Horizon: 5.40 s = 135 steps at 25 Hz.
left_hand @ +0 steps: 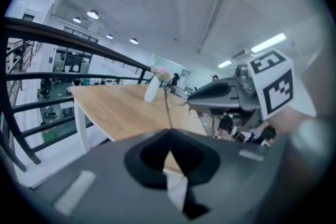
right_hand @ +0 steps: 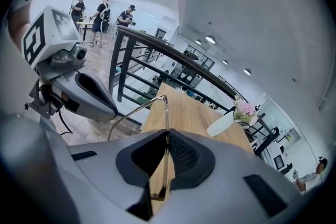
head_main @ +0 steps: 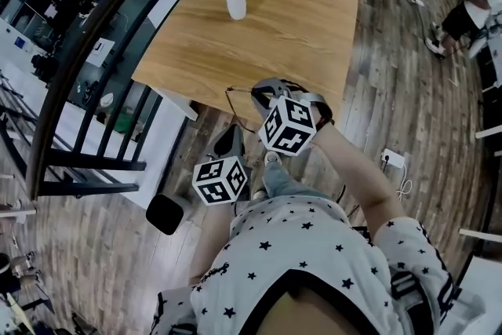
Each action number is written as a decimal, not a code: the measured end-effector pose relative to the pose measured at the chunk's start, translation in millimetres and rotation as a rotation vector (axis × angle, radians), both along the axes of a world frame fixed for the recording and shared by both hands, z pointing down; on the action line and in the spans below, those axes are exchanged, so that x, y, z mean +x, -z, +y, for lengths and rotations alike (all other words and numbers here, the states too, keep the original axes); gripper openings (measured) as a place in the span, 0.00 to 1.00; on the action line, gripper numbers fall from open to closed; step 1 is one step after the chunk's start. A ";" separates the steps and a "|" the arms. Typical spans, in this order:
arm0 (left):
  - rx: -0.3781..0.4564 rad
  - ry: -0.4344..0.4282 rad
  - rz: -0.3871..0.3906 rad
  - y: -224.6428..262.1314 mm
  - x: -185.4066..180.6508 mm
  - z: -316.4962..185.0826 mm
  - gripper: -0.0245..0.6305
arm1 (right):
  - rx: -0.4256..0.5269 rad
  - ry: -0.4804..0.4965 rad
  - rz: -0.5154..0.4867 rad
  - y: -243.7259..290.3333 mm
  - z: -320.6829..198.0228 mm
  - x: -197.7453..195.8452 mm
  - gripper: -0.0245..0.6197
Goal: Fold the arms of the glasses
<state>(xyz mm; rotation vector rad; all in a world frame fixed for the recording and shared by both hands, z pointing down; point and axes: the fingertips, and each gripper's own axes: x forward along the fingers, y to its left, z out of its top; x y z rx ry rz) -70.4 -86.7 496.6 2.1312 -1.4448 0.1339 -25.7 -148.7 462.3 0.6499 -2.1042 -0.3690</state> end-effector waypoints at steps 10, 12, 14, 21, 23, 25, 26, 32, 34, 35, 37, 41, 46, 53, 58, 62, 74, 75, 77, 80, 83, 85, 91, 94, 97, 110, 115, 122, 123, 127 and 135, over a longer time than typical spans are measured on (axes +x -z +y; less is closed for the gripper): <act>0.004 -0.021 -0.005 -0.8 0.4 6.7 0.05 | 0.007 -0.001 -0.019 3.5 9.2 -10.6 0.07; 0.006 -0.029 -0.003 0.9 3.0 7.6 0.05 | 0.007 0.000 -0.025 4.9 10.7 -11.9 0.07; 0.011 -0.039 -0.002 2.8 6.1 8.0 0.05 | 0.004 -0.001 -0.032 5.6 11.8 -13.1 0.07; 0.026 -0.072 0.002 7.6 14.6 6.4 0.05 | -0.002 -0.006 -0.054 7.8 14.1 -16.4 0.07; 0.028 -0.080 0.011 9.3 16.7 5.2 0.05 | -0.002 -0.008 -0.058 8.9 14.4 -16.8 0.07; 0.030 -0.089 0.023 11.3 19.3 4.1 0.05 | -0.002 -0.010 -0.062 10.0 15.1 -17.3 0.07; 0.031 -0.093 0.028 12.4 21.1 3.6 0.05 | -0.003 -0.011 -0.065 10.4 15.4 -17.3 0.07; 0.045 -0.122 0.047 17.8 31.6 -1.4 0.05 | -0.007 -0.015 -0.078 10.5 16.5 -17.1 0.07; 0.048 -0.127 0.056 19.8 34.2 -3.2 0.05 | -0.011 -0.017 -0.085 10.9 16.2 -16.7 0.07; 0.049 -0.130 0.061 21.1 35.7 -3.9 0.05 | -0.013 -0.018 -0.088 11.5 16.4 -16.3 0.07; 0.052 -0.136 0.072 23.9 39.3 -5.3 0.05 | -0.015 -0.018 -0.091 12.7 17.1 -15.3 0.07; 0.062 -0.149 0.086 27.9 45.5 -8.4 0.05 | -0.017 -0.019 -0.095 13.0 18.6 -14.4 0.07; 0.077 -0.159 0.097 34.6 51.0 -12.5 0.05 | -0.019 -0.024 -0.106 16.2 18.8 -13.1 0.07; 0.081 -0.160 0.113 34.2 55.8 -14.5 0.05 | -0.021 -0.033 -0.116 15.1 18.7 -9.5 0.07; 0.080 -0.158 0.111 33.8 57.8 -13.7 0.05 | -0.016 -0.030 -0.114 14.7 18.2 -7.0 0.07; 0.079 -0.144 0.115 33.5 51.3 -12.9 0.05 | -0.010 -0.034 -0.118 16.9 15.3 -7.8 0.07; 0.068 -0.103 0.107 22.5 33.8 -4.5 0.05 | -0.019 -0.085 -0.171 18.9 10.1 1.0 0.07; 0.065 -0.101 0.106 20.9 32.5 -2.8 0.05 | -0.025 -0.093 -0.185 19.5 9.8 2.1 0.07; 0.060 -0.093 0.104 18.2 29.3 0.2 0.05 | -0.036 -0.112 -0.212 20.9 9.1 4.7 0.07; 0.051 -0.077 0.102 13.8 23.1 4.2 0.05 | -0.045 -0.144 -0.251 22.5 7.7 9.0 0.07; 0.048 -0.069 0.112 9.6 19.2 8.6 0.06 | -0.049 -0.180 -0.293 23.5 6.0 15.2 0.07; 0.048 -0.070 0.125 7.8 17.6 12.2 0.06 | -0.047 -0.204 -0.314 24.5 4.9 20.4 0.07; 0.050 -0.057 0.116 1.2 9.2 20.9 0.12 | -0.024 -0.277 -0.391 32.9 0.1 34.2 0.07; 0.037 -0.059 0.110 -6.0 7.3 25.8 0.16 | -0.021 -0.305 -0.430 34.4 -1.3 40.3 0.07; 0.023 -0.063 0.105 -12.1 7.4 30.8 0.19 | -0.017 -0.327 -0.463 37.9 -1.2 45.1 0.07; 0.017 -0.052 0.054 -17.8 2.6 25.7 0.22 | -0.001 -0.340 -0.524 50.6 3.1 40.5 0.07; 0.028 -0.044 0.054 -12.8 -1.4 21.6 0.22 | 0.005 -0.342 -0.531 50.8 2.2 41.9 0.07; 0.047 -0.030 0.047 -1.1 -11.0 12.5 0.22 | 0.001 -0.348 -0.524 49.0 4.5 40.1 0.07; 0.051 -0.025 0.047 1.0 -12.6 10.1 0.22 | -0.002 -0.349 -0.523 48.1 4.8 39.8 0.07; 0.077 -0.005 0.055 11.9 -16.6 -0.6 0.21 | -0.006 -0.350 -0.527 43.6 5.4 39.6 0.07; 0.111 -0.005 0.063 25.4 -15.2 -14.6 0.20 | -0.024 -0.346 -0.523 36.9 11.8 32.8 0.07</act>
